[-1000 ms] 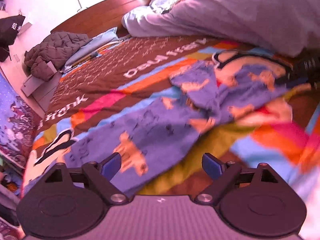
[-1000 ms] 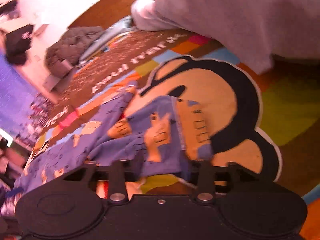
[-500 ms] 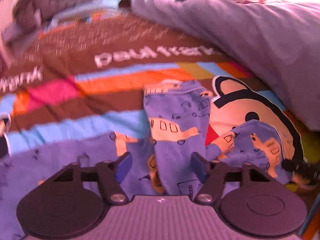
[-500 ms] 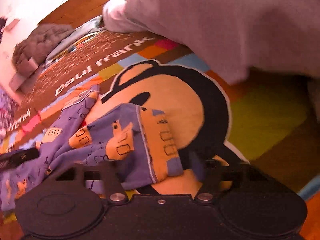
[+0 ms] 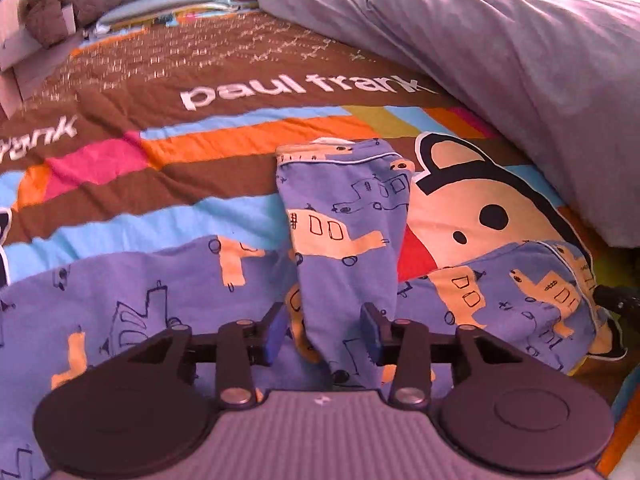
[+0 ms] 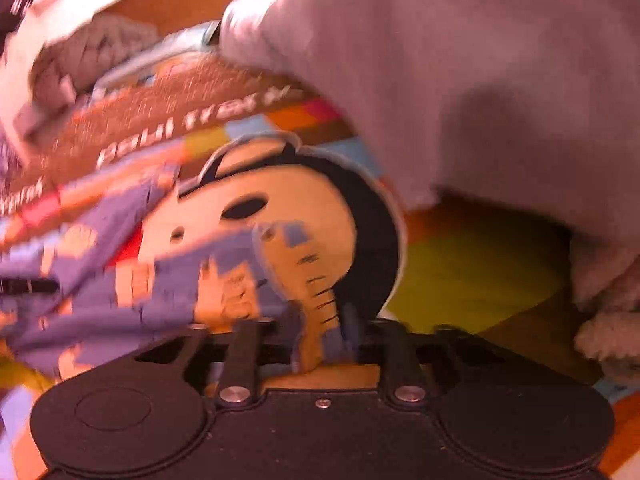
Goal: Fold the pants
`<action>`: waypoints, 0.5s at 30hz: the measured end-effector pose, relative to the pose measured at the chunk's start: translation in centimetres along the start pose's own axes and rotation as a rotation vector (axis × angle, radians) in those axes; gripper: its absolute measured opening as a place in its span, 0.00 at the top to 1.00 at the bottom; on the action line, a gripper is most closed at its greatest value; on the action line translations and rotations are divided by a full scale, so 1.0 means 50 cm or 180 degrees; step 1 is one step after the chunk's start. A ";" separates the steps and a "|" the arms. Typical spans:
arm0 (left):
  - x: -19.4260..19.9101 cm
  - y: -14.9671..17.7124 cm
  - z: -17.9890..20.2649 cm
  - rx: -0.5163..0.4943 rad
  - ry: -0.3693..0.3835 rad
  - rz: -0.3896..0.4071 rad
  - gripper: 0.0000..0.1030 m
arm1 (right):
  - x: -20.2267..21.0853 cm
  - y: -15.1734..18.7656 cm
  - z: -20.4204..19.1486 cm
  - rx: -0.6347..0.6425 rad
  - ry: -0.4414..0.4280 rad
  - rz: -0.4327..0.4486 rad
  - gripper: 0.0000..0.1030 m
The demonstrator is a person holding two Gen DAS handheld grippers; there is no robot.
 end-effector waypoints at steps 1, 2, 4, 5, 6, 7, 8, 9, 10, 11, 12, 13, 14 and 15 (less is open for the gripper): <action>-0.003 0.000 -0.006 0.0080 0.0063 -0.0023 0.56 | 0.009 -0.004 0.003 -0.0004 0.0064 0.0121 0.38; -0.005 0.000 -0.013 0.0163 0.0110 -0.0038 0.56 | 0.016 -0.005 0.002 0.0013 0.0108 0.0201 0.27; -0.008 0.000 -0.032 0.0351 0.0201 -0.0056 0.55 | 0.023 -0.001 -0.009 0.0107 0.0010 0.0255 0.26; -0.006 0.002 -0.042 0.0413 0.0224 -0.0058 0.54 | 0.024 0.004 -0.020 0.0225 -0.0021 0.0261 0.26; -0.004 0.006 -0.050 0.0446 0.0244 -0.0048 0.52 | 0.022 0.008 -0.034 0.0357 -0.0045 0.0270 0.25; 0.001 0.013 -0.059 0.0468 0.0284 -0.0027 0.51 | 0.019 0.011 -0.050 0.0479 -0.0095 0.0295 0.25; 0.005 0.021 -0.065 0.0464 0.0314 -0.0008 0.51 | 0.016 0.010 -0.069 0.0620 -0.0181 0.0320 0.23; 0.010 0.030 -0.068 0.0421 0.0347 0.0031 0.55 | 0.009 0.003 -0.088 0.0735 -0.0268 0.0320 0.23; 0.016 0.041 -0.069 0.0361 0.0353 0.0129 0.62 | -0.003 -0.010 -0.114 0.0860 -0.0357 0.0290 0.23; 0.020 0.051 -0.070 0.0319 0.0318 0.0220 0.79 | -0.023 -0.031 -0.150 0.0993 -0.0515 0.0206 0.23; 0.017 0.056 -0.069 0.0314 0.0347 0.0230 0.83 | -0.045 -0.050 -0.182 0.1084 -0.0694 0.0099 0.30; 0.012 0.064 -0.072 0.0346 0.0443 0.0225 0.84 | -0.070 -0.074 -0.221 0.1142 -0.0896 -0.0045 0.37; 0.009 0.069 -0.075 0.0383 0.0507 0.0226 0.87 | -0.101 -0.101 -0.267 0.1155 -0.1106 -0.0242 0.49; 0.007 0.074 -0.081 0.0428 0.0533 0.0230 0.89 | -0.135 -0.122 -0.313 0.1164 -0.1248 -0.0458 0.52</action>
Point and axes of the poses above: each gripper's, at about its wrist camera, not at the fingertips, and x roughly against the way its jaws point, z to its right, y to its underside, the point moved 2 cm from there along -x, roughly the way its jaws point, and after that the axes turned 12 degrees about -x, right-handed, at the moved point
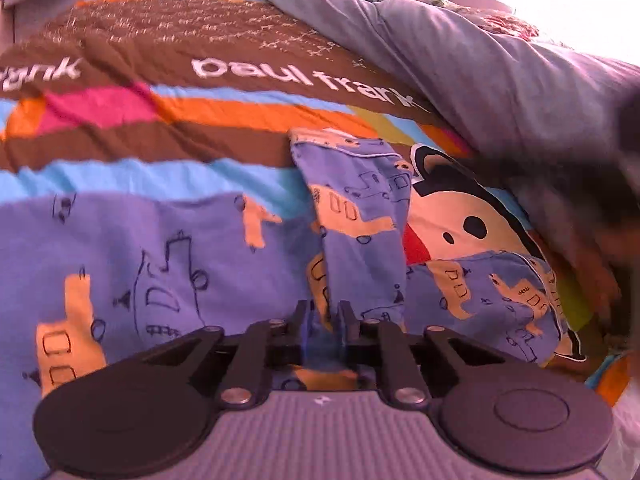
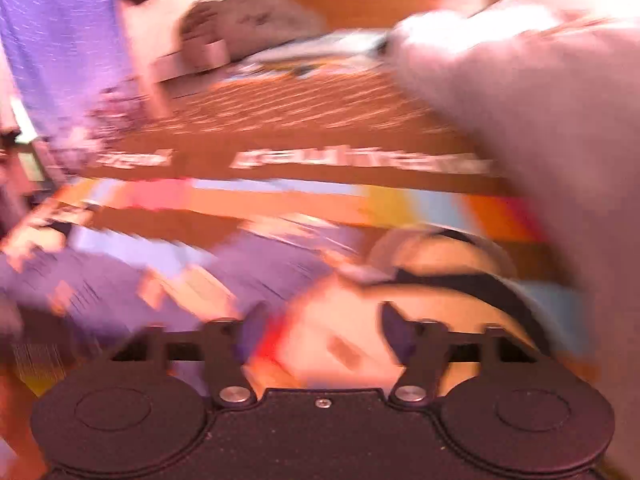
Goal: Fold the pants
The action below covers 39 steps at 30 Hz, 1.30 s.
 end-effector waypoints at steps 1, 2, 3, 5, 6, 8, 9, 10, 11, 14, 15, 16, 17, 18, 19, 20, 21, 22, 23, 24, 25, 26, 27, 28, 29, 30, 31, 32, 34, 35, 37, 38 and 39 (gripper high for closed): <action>0.002 0.002 -0.007 0.0049 0.0050 0.0014 0.89 | -0.048 -0.037 -0.023 -0.0008 -0.0159 -0.0247 0.52; 0.003 0.005 -0.014 0.0110 0.0109 0.0029 0.89 | -0.104 -0.074 -0.052 -0.0014 -0.0307 -0.0490 0.52; 0.004 0.007 -0.023 0.0186 0.0178 0.0034 0.89 | -0.140 -0.096 -0.078 -0.0007 -0.0372 -0.0636 0.52; 0.000 0.010 -0.037 0.0310 0.0285 0.0030 0.89 | -0.226 -0.131 -0.134 0.0057 -0.0304 -0.0953 0.49; -0.002 0.011 -0.044 0.0373 0.0327 0.0035 0.88 | -0.264 -0.140 -0.158 0.0115 -0.0134 -0.1048 0.49; -0.006 0.014 -0.052 0.0458 0.0378 0.0050 0.87 | -0.330 -0.138 -0.196 0.0352 0.0322 -0.1229 0.54; -0.006 0.013 -0.052 0.0467 0.0390 0.0066 0.87 | -0.345 -0.129 -0.206 0.0447 0.0485 -0.1271 0.59; -0.006 0.012 -0.049 0.0442 0.0403 0.0077 0.87 | -0.351 -0.123 -0.214 0.0538 0.0565 -0.1242 0.64; -0.005 0.013 -0.045 0.0403 0.0405 0.0085 0.85 | -0.343 -0.115 -0.218 0.0638 0.0583 -0.1175 0.98; -0.001 0.009 -0.029 0.0241 0.0406 0.0090 0.69 | -0.299 -0.120 -0.185 0.0400 0.0525 -0.0963 1.00; -0.001 0.006 -0.022 0.0215 0.0407 0.0084 0.63 | -0.271 -0.123 -0.170 0.0278 0.0452 -0.0845 1.00; -0.001 0.005 -0.016 0.0194 0.0391 0.0077 0.62 | -0.240 -0.124 -0.158 0.0189 0.0389 -0.0720 1.00; -0.001 0.003 -0.009 0.0152 0.0345 0.0081 0.62 | -0.205 -0.125 -0.141 0.0078 0.0339 -0.0563 1.00; 0.000 0.000 0.003 0.0037 0.0225 0.0085 0.62 | -0.164 -0.125 -0.122 -0.0065 0.0263 -0.0383 1.00; -0.001 -0.003 0.015 -0.0109 0.0078 0.0063 0.62 | -0.120 -0.123 -0.102 -0.0212 0.0174 -0.0195 1.00; -0.001 -0.005 0.027 -0.0227 -0.0014 0.0048 0.64 | -0.081 -0.123 -0.086 -0.0310 0.0140 -0.0047 1.00; 0.001 -0.008 0.041 -0.0349 -0.0079 0.0062 0.78 | -0.037 -0.119 -0.067 -0.0400 0.0107 0.0118 1.00; 0.006 -0.011 0.059 -0.0496 -0.0129 0.0093 0.85 | 0.001 -0.117 -0.051 -0.0487 0.0065 0.0249 1.00; 0.014 -0.012 0.072 -0.0605 -0.0184 0.0102 0.91 | 0.043 -0.109 -0.032 -0.0613 0.0018 0.0390 1.00; 0.021 -0.014 0.088 -0.0728 -0.0278 0.0136 0.93 | 0.082 -0.099 -0.016 -0.0736 -0.0017 0.0494 1.00; 0.032 -0.016 0.108 -0.0901 -0.0365 0.0187 0.97 | 0.120 -0.082 -0.001 -0.0848 -0.0039 0.0572 1.00; 0.038 -0.016 0.126 -0.1039 -0.0400 0.0212 0.98 | 0.153 -0.064 0.015 -0.0981 -0.0006 0.0639 1.00; 0.043 -0.017 0.145 -0.1166 -0.0407 0.0221 0.98 | 0.178 -0.046 0.030 -0.1074 0.0048 0.0662 1.00; 0.049 -0.017 0.163 -0.1309 -0.0395 0.0197 0.98 | 0.199 -0.031 0.045 -0.1142 0.0120 0.0679 1.00; 0.054 -0.016 0.177 -0.1424 -0.0392 0.0181 0.98 | 0.221 -0.010 0.057 -0.1221 0.0187 0.0708 1.00; 0.058 -0.012 0.191 -0.1574 -0.0412 0.0160 0.98 | 0.242 0.013 0.069 -0.1296 0.0228 0.0721 1.00; 0.057 -0.008 0.204 -0.1703 -0.0433 0.0122 0.98 | 0.256 0.043 0.079 -0.1372 0.0276 0.0736 1.00; 0.051 -0.002 0.214 -0.1795 -0.0442 0.0081 0.99 | 0.269 0.078 0.090 -0.1438 0.0341 0.0738 1.00; 0.038 0.012 0.230 -0.1941 -0.0455 -0.0005 0.99 | 0.271 0.145 0.104 -0.1601 0.0419 0.0614 1.00; 0.039 0.018 0.237 -0.2007 -0.0468 0.0028 0.99 | 0.264 0.179 0.115 -0.1758 0.0436 0.0532 1.00; 0.048 0.033 0.248 -0.2151 -0.0506 0.0134 0.99 | 0.253 0.225 0.135 -0.1899 0.0485 0.0471 1.00; 0.052 0.040 0.249 -0.2200 -0.0506 0.0153 0.99 | 0.251 0.242 0.141 -0.1962 0.0489 0.0498 1.00; 0.056 0.045 0.253 -0.2254 -0.0483 0.0147 0.99 | 0.249 0.256 0.147 -0.2017 0.0474 0.0511 1.00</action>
Point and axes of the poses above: each gripper's, at about its wrist camera, not at the fingertips, and x roughly against the way its jaws point, z to its right, y to its underside, the point moved 2 cm from there along -x, roughly the way its jaws point, and after that the axes turned 12 degrees about -x, right-handed, at the moved point
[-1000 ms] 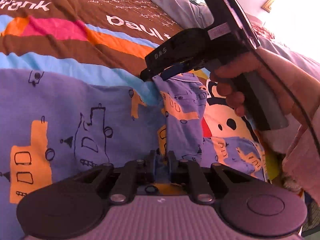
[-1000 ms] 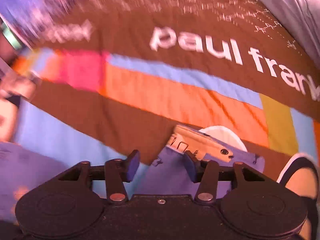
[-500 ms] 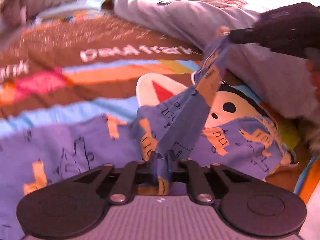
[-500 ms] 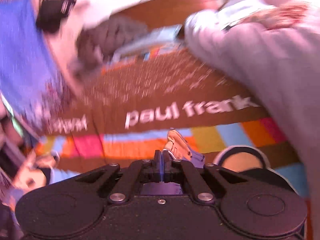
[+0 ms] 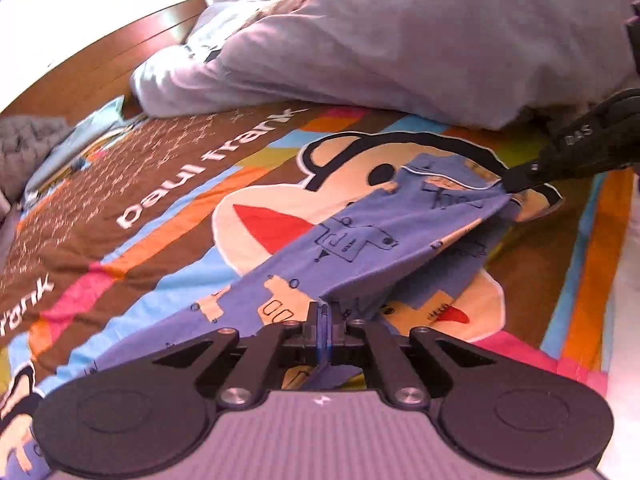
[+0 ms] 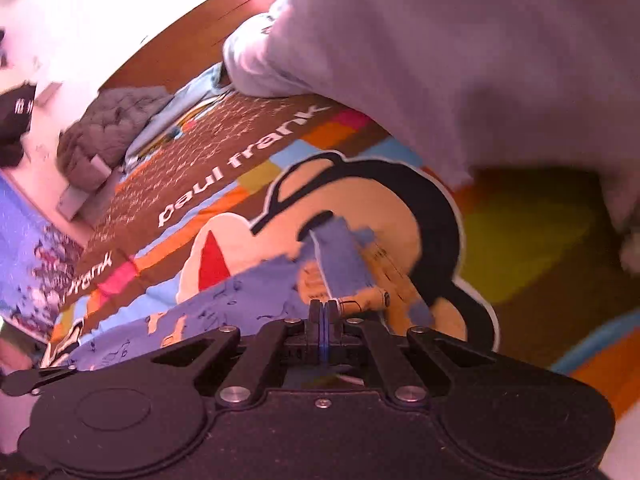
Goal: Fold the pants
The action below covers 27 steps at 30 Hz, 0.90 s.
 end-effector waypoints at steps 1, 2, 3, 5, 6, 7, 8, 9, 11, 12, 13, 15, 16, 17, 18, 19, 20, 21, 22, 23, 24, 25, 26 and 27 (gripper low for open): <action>0.001 -0.002 0.005 -0.0051 0.0050 0.0004 0.99 | 0.000 0.006 0.008 -0.0026 -0.0004 0.0010 1.00; 0.003 -0.003 0.008 -0.0099 0.0093 0.0008 0.99 | -0.002 0.011 0.013 -0.0033 0.0003 0.0019 1.00; 0.004 -0.003 0.008 -0.0138 0.0106 0.0003 0.99 | -0.005 0.016 0.018 -0.0060 -0.0001 0.0014 1.00; 0.003 -0.010 0.004 -0.0139 0.0174 -0.0027 0.98 | -0.004 0.020 0.032 -0.0142 -0.0055 0.0001 1.00; -0.003 -0.013 -0.001 -0.0093 0.0251 -0.0054 0.98 | -0.005 0.020 0.033 -0.0157 -0.0066 -0.0010 0.96; -0.009 -0.019 -0.005 -0.0042 0.0359 -0.0080 0.98 | -0.006 0.020 0.039 -0.0184 -0.0088 -0.0033 0.93; -0.013 -0.022 -0.004 -0.0034 0.0427 -0.0098 0.97 | -0.011 0.020 0.044 -0.0232 -0.0105 -0.0060 0.82; -0.018 -0.028 -0.002 -0.0068 0.0510 -0.0120 0.95 | -0.012 0.018 0.052 -0.0294 -0.0085 -0.0062 0.68; -0.022 -0.049 0.002 -0.0236 0.0674 -0.0111 0.90 | -0.012 0.012 0.067 -0.0370 -0.0010 -0.0007 0.66; -0.022 -0.060 0.002 -0.0293 0.0724 -0.0070 0.77 | -0.008 0.009 0.074 -0.0365 0.0000 0.0029 0.66; -0.025 -0.077 -0.002 -0.0329 0.0778 -0.0016 0.62 | -0.005 0.007 0.079 -0.0356 -0.0008 0.0072 0.66; -0.032 -0.107 -0.009 -0.0314 0.0797 0.0125 0.21 | -0.002 0.002 0.084 -0.0336 -0.0030 0.0135 0.65; -0.039 -0.129 -0.015 -0.0301 0.0798 0.0253 0.21 | -0.003 0.001 0.082 -0.0296 -0.0053 0.0150 0.65; -0.049 -0.146 -0.017 -0.0301 0.0788 0.0310 0.21 | -0.004 0.002 0.078 -0.0249 -0.0070 0.0165 0.65; -0.064 -0.168 -0.018 -0.0279 0.0762 0.0337 0.22 | -0.004 0.003 0.073 -0.0179 -0.0077 0.0179 0.65; -0.086 -0.188 -0.022 -0.0224 0.0753 0.0348 0.24 | -0.005 0.005 0.066 -0.0084 -0.0082 0.0195 0.65; -0.108 -0.206 -0.024 -0.0159 0.0781 0.0336 0.30 | -0.008 0.006 0.059 0.0001 -0.0077 0.0198 0.65; -0.135 -0.222 -0.026 -0.0074 0.0830 0.0295 0.35 | -0.014 0.007 0.054 0.0059 -0.0058 0.0174 0.65; -0.167 -0.238 -0.029 0.0039 0.0894 0.0224 0.38 | -0.022 0.007 0.052 0.0085 -0.0027 0.0129 0.65; -0.197 -0.252 -0.030 0.0140 0.0961 0.0157 0.40 | -0.031 0.006 0.051 0.0094 0.0009 0.0077 0.65; -0.220 -0.259 -0.031 0.0209 0.1013 0.0114 0.40 | -0.037 0.005 0.051 0.0085 0.0037 0.0036 0.66; -0.245 -0.266 -0.030 0.0305 0.1082 0.0064 0.40 | -0.040 0.005 0.052 0.0077 0.0052 0.0008 0.66; -0.264 -0.267 -0.029 0.0398 0.1176 0.0032 0.40 | -0.041 0.005 0.053 0.0075 0.0052 0.0000 0.66; -0.284 -0.270 -0.028 0.0504 0.1304 0.0001 0.40 | -0.041 0.005 0.054 0.0073 0.0050 0.0001 0.70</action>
Point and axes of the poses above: each gripper's, at about its wrist camera, not at the fingertips, and x roughly against the way its jaws point, z to its right, y to its underside, the point moved 2 cm from there along -x, roughly the way its jaws point, and after that the axes turned 12 degrees about -x, right-handed, at the moved point
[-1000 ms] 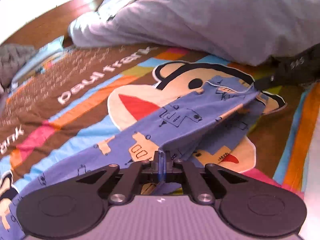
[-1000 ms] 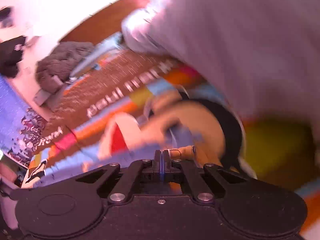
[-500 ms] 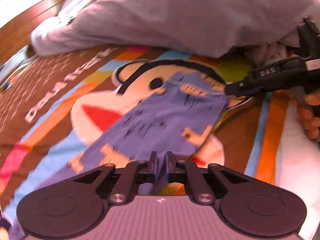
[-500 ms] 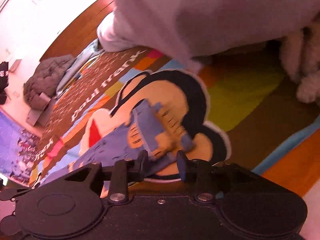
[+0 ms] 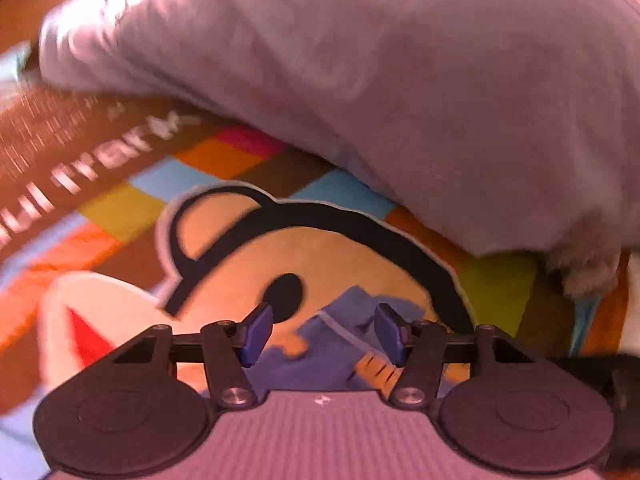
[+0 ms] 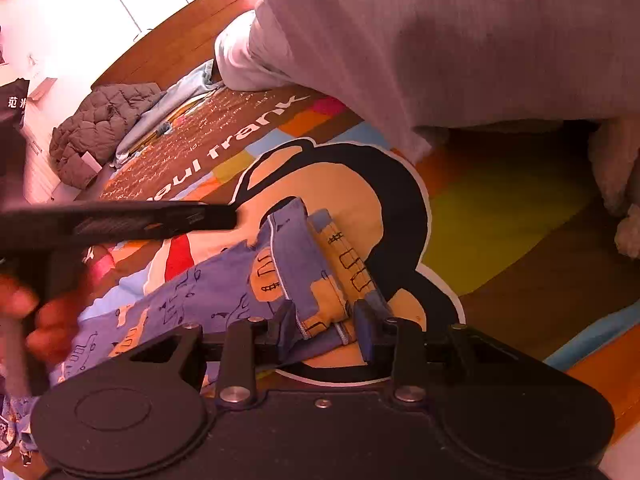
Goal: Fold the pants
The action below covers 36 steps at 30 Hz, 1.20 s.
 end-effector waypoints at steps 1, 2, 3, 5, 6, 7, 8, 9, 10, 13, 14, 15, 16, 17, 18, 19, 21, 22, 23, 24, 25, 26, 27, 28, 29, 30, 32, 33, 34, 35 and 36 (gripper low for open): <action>-0.014 0.000 -0.001 0.0058 0.0076 -0.0036 0.40 | 0.000 0.001 0.000 0.0003 0.0005 0.0006 0.73; -0.025 0.001 -0.003 0.0068 0.0105 -0.0078 0.42 | -0.001 0.002 0.000 0.0006 0.0002 0.0003 0.81; -0.037 0.002 0.000 0.0045 0.0111 -0.0135 0.57 | -0.002 0.002 0.001 0.0005 -0.0016 -0.0004 0.93; -0.048 0.004 0.010 0.0002 0.0068 -0.0198 0.91 | -0.001 0.002 0.005 -0.0019 -0.0070 -0.0010 0.93; -0.047 0.004 0.013 -0.0014 -0.0034 -0.0202 0.99 | 0.000 0.002 0.005 -0.0025 -0.0106 -0.0017 0.93; -0.043 0.004 0.013 -0.0022 -0.0068 -0.0182 1.00 | 0.002 0.003 0.005 -0.0025 -0.0130 -0.0015 0.94; -0.038 0.002 0.012 -0.0013 -0.0059 -0.0165 1.00 | 0.005 0.004 0.005 -0.0015 -0.0157 -0.0008 0.94; -0.031 0.001 0.012 0.0005 -0.0059 -0.0135 1.00 | 0.008 0.005 0.006 -0.0009 -0.0173 -0.0002 0.94; -0.024 -0.004 0.014 0.0013 -0.0055 -0.0102 1.00 | 0.012 0.006 0.007 -0.0010 -0.0188 0.0014 0.94; 0.001 -0.019 0.026 -0.0020 -0.0033 0.0027 1.00 | 0.028 0.006 0.014 -0.0035 -0.0208 0.0102 0.95; 0.006 -0.025 0.030 -0.0026 -0.0024 0.0064 1.00 | 0.037 0.005 0.016 -0.0017 -0.0189 0.0181 0.95; 0.009 -0.030 0.035 -0.0031 -0.0001 0.0092 1.00 | 0.047 0.005 0.020 0.0003 -0.0161 0.0255 0.95; 0.007 -0.034 0.040 -0.0041 0.0001 0.0103 1.00 | 0.054 0.004 0.024 -0.0005 -0.0149 0.0304 0.95; 0.003 -0.037 0.045 -0.0065 -0.0023 0.0100 1.00 | 0.059 0.004 0.030 -0.0021 -0.0141 0.0331 0.95; -0.004 -0.037 0.050 -0.0093 -0.0069 0.0070 1.00 | 0.059 0.003 0.034 -0.0044 -0.0130 0.0320 0.95; -0.013 -0.037 0.053 -0.0106 -0.0125 0.0026 1.00 | 0.057 0.001 0.038 -0.0087 -0.0132 0.0299 0.95; -0.025 -0.035 0.051 -0.0094 -0.0079 -0.0032 1.00 | 0.054 0.000 0.040 -0.0115 -0.0117 0.0288 0.95; -0.026 -0.033 0.048 -0.0063 -0.0042 -0.0046 1.00 | 0.053 0.000 0.040 -0.0114 -0.0109 0.0286 0.95; -0.025 -0.031 0.043 -0.0037 -0.0002 -0.0051 1.00 | 0.052 0.000 0.039 -0.0106 -0.0099 0.0284 0.95; -0.022 -0.029 0.037 -0.0023 0.0032 -0.0059 0.99 | 0.050 0.000 0.039 -0.0101 -0.0091 0.0276 0.95; -0.020 -0.027 0.032 -0.0024 0.0028 -0.0089 0.97 | 0.047 -0.001 0.039 -0.0106 -0.0088 0.0265 0.95; -0.017 -0.024 0.027 -0.0044 -0.0004 -0.0114 0.92 | 0.048 0.001 0.041 -0.0113 -0.0091 0.0249 0.95; -0.017 -0.021 0.025 -0.0081 -0.0029 -0.0150 0.81 | 0.046 0.001 0.041 -0.0118 -0.0096 0.0224 0.95; -0.018 -0.019 0.023 -0.0128 -0.0034 -0.0197 0.75 | 0.043 -0.001 0.040 -0.0123 -0.0097 0.0197 0.95; -0.017 -0.017 0.023 -0.0151 -0.0030 -0.0218 0.61 | 0.041 -0.001 0.040 -0.0129 -0.0096 0.0176 0.95; -0.018 -0.015 0.022 -0.0167 -0.0012 -0.0220 0.46 | 0.040 -0.001 0.040 -0.0132 -0.0096 0.0169 0.94; -0.021 -0.013 0.023 -0.0161 0.0063 -0.0178 0.33 | 0.038 -0.002 0.039 -0.0132 -0.0094 0.0156 0.94; -0.025 -0.013 0.025 -0.0156 0.0104 -0.0166 0.34 | 0.038 -0.002 0.038 -0.0130 -0.0091 0.0149 0.94; -0.032 -0.013 0.028 -0.0168 0.0096 -0.0204 0.38 | 0.036 -0.003 0.038 -0.0126 -0.0088 0.0148 0.94; -0.040 -0.012 0.033 -0.0211 0.0085 -0.0261 0.64 | 0.036 -0.003 0.038 -0.0122 -0.0083 0.0152 0.94; -0.051 -0.011 0.039 -0.0281 0.0041 -0.0352 0.83 | 0.035 -0.003 0.038 -0.0123 -0.0079 0.0150 0.94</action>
Point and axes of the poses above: each gripper's, at about its wrist camera, not at the fingertips, and x roughly against the way its jaws point, z to its right, y to its underside, the point moved 2 cm from there along -x, roughly the way its jaws point, and after that the axes turned 12 degrees about -x, right-handed, at the moved point
